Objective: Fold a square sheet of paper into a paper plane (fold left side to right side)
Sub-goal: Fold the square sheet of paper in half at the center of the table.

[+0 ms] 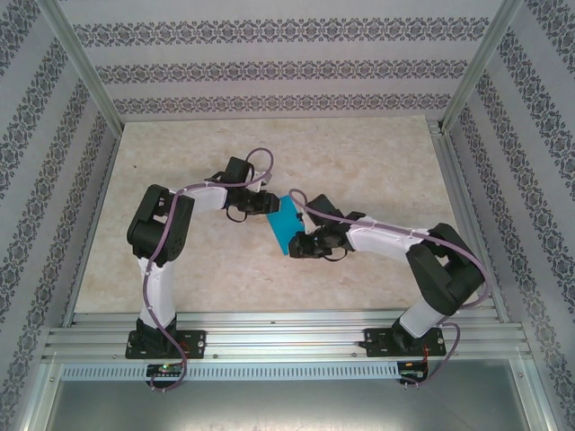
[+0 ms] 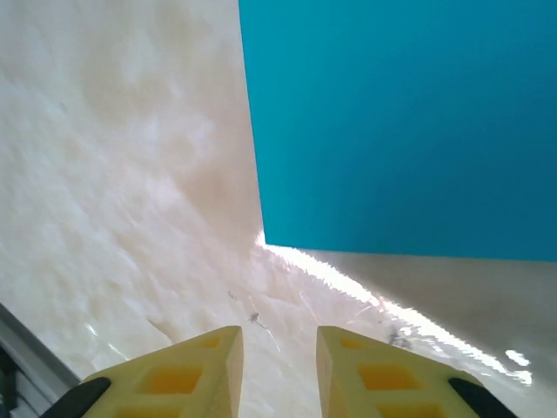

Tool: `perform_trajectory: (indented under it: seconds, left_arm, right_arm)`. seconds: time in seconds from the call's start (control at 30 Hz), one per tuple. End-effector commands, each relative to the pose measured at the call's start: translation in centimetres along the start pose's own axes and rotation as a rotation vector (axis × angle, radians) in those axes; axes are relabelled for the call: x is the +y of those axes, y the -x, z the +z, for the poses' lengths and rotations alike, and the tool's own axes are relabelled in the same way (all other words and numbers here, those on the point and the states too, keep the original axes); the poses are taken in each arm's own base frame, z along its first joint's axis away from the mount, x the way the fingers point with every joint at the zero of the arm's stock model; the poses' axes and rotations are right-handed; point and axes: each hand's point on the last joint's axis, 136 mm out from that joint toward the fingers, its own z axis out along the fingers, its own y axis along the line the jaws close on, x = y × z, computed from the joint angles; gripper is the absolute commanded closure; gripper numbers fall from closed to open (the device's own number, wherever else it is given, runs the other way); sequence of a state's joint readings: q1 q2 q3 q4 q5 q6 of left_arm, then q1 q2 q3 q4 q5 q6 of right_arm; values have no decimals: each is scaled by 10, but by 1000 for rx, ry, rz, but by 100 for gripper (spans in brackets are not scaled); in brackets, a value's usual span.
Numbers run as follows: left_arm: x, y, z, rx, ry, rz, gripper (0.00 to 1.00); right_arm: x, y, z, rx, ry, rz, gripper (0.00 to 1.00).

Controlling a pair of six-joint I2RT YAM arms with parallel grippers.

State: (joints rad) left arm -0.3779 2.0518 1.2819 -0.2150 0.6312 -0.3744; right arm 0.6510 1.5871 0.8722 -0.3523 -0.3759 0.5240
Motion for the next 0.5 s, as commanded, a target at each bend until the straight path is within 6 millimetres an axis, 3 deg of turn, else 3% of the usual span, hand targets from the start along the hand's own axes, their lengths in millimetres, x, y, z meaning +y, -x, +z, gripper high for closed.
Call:
perform_trajectory:
  seconds: [0.0,0.1,0.2,0.37,0.47]
  left_arm:
    - [-41,37,-46,-106,-47,55,55]
    - [-50,45,-76,-171,-35,74,49]
    - [-48,36,-97,-225,13,88,46]
    - [-37,-3,-119,-318,62,116,40]
    - [-29,-26,-122,-334,61,75,37]
  right_arm:
    - [-6,32,-26,-111,54,6,65]
    - [-31,49,-32,-156,49,57,59]
    - [-47,60,-30,-156,52,86,55]
    - [-57,58,-10,-71,67,122,52]
    - [-61,54,-1,-41,59,145,51]
